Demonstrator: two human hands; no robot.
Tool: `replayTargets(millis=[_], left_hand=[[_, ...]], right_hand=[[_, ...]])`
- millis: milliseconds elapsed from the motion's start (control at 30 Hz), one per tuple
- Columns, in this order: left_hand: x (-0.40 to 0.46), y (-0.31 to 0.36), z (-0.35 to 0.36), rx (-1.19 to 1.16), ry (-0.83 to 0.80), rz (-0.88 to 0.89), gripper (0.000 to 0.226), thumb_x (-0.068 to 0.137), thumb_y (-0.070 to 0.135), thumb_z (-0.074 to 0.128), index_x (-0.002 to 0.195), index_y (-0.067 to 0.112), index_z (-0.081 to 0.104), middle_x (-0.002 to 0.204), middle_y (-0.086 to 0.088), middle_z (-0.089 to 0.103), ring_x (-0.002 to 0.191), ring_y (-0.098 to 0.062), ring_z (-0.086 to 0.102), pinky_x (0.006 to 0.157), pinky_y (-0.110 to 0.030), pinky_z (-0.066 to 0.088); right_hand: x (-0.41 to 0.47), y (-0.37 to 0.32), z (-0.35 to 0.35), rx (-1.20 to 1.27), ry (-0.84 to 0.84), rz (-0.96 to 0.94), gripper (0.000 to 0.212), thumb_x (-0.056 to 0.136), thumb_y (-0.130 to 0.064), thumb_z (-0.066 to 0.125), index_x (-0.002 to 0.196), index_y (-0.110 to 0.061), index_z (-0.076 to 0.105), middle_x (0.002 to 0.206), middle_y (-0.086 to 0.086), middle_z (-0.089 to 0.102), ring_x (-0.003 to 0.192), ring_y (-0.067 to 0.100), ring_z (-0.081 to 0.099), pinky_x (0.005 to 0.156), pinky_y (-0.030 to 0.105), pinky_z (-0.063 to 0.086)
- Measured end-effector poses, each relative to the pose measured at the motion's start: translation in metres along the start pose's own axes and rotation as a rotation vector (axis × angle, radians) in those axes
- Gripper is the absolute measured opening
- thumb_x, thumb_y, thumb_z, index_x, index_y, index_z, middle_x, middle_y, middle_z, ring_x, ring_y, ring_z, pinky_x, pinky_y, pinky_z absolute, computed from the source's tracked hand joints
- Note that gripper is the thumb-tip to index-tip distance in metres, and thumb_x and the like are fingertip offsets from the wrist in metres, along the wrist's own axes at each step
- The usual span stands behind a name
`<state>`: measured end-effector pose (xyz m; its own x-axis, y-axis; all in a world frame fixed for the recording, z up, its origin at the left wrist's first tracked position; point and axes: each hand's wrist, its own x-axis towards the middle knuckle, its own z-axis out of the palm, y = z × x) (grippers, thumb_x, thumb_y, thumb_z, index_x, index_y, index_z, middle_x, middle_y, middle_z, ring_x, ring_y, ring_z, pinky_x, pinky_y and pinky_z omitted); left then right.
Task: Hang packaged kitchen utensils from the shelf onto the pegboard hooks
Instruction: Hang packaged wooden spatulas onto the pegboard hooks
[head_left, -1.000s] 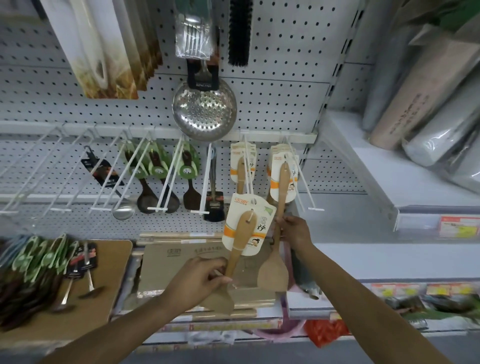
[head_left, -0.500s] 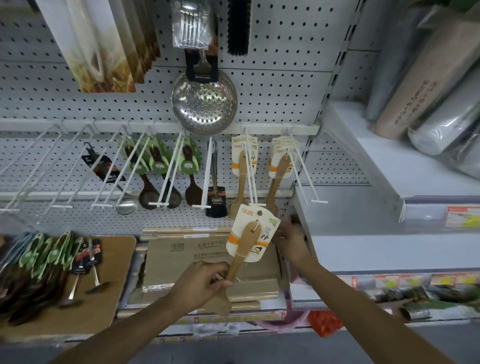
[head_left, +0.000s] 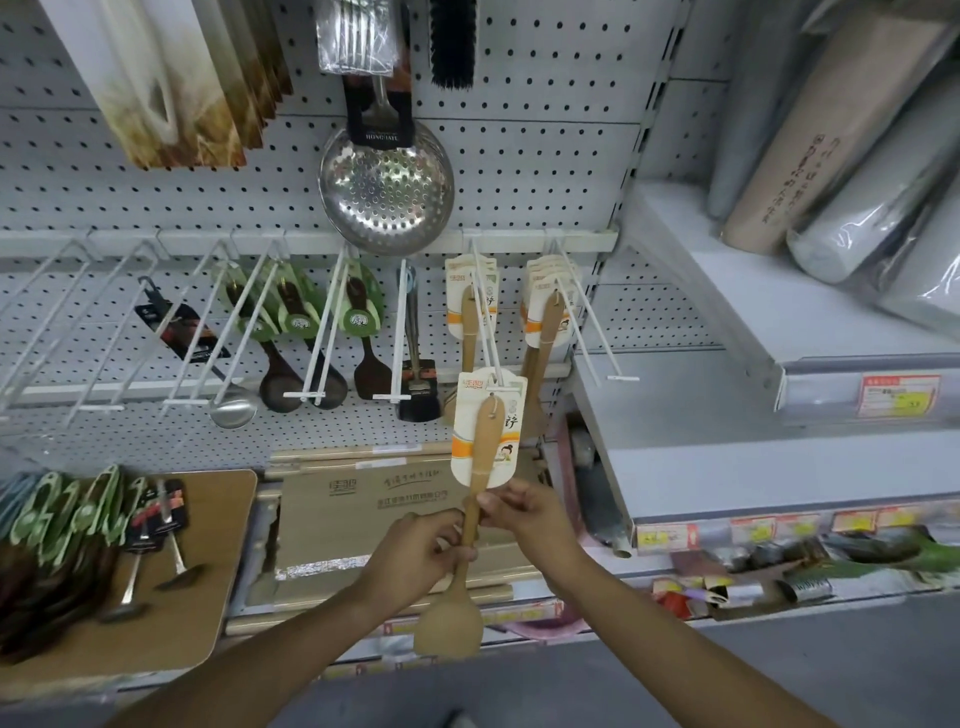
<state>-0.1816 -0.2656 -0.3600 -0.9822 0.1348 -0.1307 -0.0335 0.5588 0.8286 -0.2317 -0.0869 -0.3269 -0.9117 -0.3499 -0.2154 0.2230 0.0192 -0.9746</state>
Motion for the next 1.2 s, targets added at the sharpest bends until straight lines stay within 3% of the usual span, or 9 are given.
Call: replayTargets(millis=[100, 233, 467, 600, 700, 833, 900, 1067, 1200], left_hand=[[0.002, 0.002, 0.007, -0.057, 0.003, -0.019, 0.026, 0.083, 0.024, 0.077, 0.08, 0.046, 0.064, 0.075, 0.009, 0.074, 0.059, -0.015, 0.07, 0.066, -0.032, 0.058], [0.005, -0.002, 0.013, -0.126, 0.029, -0.074, 0.004, 0.084, 0.027, 0.077, 0.084, 0.024, 0.074, 0.077, 0.004, 0.075, 0.063, -0.019, 0.071, 0.067, -0.039, 0.059], [0.023, -0.007, 0.008, -0.104, 0.03, -0.145, 0.005, 0.08, 0.026, 0.08, 0.076, 0.027, 0.078, 0.073, 0.013, 0.075, 0.07, -0.007, 0.07, 0.074, -0.038, 0.058], [0.04, -0.004, -0.001, -0.063, 0.043, -0.133, 0.024, 0.081, 0.021, 0.08, 0.067, 0.039, 0.071, 0.071, 0.017, 0.073, 0.07, -0.003, 0.069, 0.076, -0.036, 0.057], [0.054, -0.004, -0.006, -0.048, 0.043, -0.131, 0.017, 0.081, 0.025, 0.079, 0.067, 0.032, 0.072, 0.07, 0.014, 0.073, 0.07, -0.006, 0.069, 0.075, -0.036, 0.057], [0.072, -0.003, -0.011, -0.053, 0.074, -0.118, 0.015, 0.082, 0.023, 0.078, 0.068, 0.02, 0.073, 0.063, 0.013, 0.069, 0.061, -0.003, 0.064, 0.07, -0.035, 0.057], [0.081, -0.003, -0.013, -0.05, 0.079, -0.121, 0.013, 0.083, 0.023, 0.078, 0.071, 0.019, 0.074, 0.064, 0.013, 0.07, 0.06, -0.001, 0.064, 0.072, -0.035, 0.057], [0.101, -0.006, -0.019, -0.078, 0.093, -0.153, 0.006, 0.084, 0.025, 0.077, 0.081, 0.02, 0.078, 0.076, 0.004, 0.076, 0.069, -0.009, 0.07, 0.076, -0.039, 0.059], [0.115, -0.004, -0.026, -0.09, 0.099, -0.142, 0.009, 0.082, 0.023, 0.079, 0.074, 0.019, 0.076, 0.069, 0.001, 0.074, 0.061, -0.012, 0.069, 0.069, -0.041, 0.059]], right_hand=[[0.006, 0.002, 0.001, 0.008, 0.052, 0.025, 0.015, 0.092, -0.001, 0.061, 0.098, 0.012, 0.066, 0.093, 0.025, 0.072, 0.079, 0.022, 0.07, 0.074, 0.03, 0.058], [0.013, 0.001, 0.002, -0.005, 0.091, 0.027, 0.009, 0.092, -0.001, 0.061, 0.091, 0.003, 0.069, 0.088, 0.017, 0.074, 0.079, 0.023, 0.071, 0.074, 0.032, 0.059], [0.036, -0.005, 0.009, -0.035, 0.155, 0.019, 0.012, 0.093, -0.005, 0.062, 0.084, -0.008, 0.07, 0.084, 0.007, 0.076, 0.079, 0.019, 0.072, 0.072, 0.03, 0.06], [0.053, -0.012, 0.009, -0.051, 0.18, 0.009, 0.012, 0.093, -0.005, 0.062, 0.085, -0.007, 0.07, 0.084, 0.008, 0.075, 0.077, 0.017, 0.07, 0.07, 0.029, 0.059], [0.067, -0.018, 0.009, -0.091, 0.194, -0.004, 0.014, 0.093, -0.005, 0.062, 0.081, -0.008, 0.069, 0.08, 0.01, 0.074, 0.071, 0.014, 0.069, 0.066, 0.026, 0.057], [0.087, -0.028, 0.008, -0.094, 0.192, 0.001, 0.012, 0.094, -0.006, 0.06, 0.086, -0.004, 0.068, 0.074, -0.003, 0.072, 0.063, 0.001, 0.066, 0.06, 0.013, 0.05], [0.097, -0.03, 0.005, -0.09, 0.182, -0.005, 0.01, 0.094, -0.004, 0.06, 0.09, -0.003, 0.07, 0.074, -0.005, 0.073, 0.066, 0.002, 0.068, 0.061, 0.015, 0.051], [0.126, -0.038, 0.003, 0.025, 0.193, 0.05, 0.024, 0.093, 0.01, 0.049, 0.076, -0.001, 0.063, 0.061, -0.004, 0.068, 0.06, 0.012, 0.065, 0.054, 0.021, 0.054], [0.149, -0.034, 0.0, -0.016, 0.247, 0.043, 0.021, 0.09, 0.01, 0.054, 0.072, 0.001, 0.061, 0.068, 0.012, 0.062, 0.062, 0.021, 0.062, 0.069, 0.034, 0.052]])
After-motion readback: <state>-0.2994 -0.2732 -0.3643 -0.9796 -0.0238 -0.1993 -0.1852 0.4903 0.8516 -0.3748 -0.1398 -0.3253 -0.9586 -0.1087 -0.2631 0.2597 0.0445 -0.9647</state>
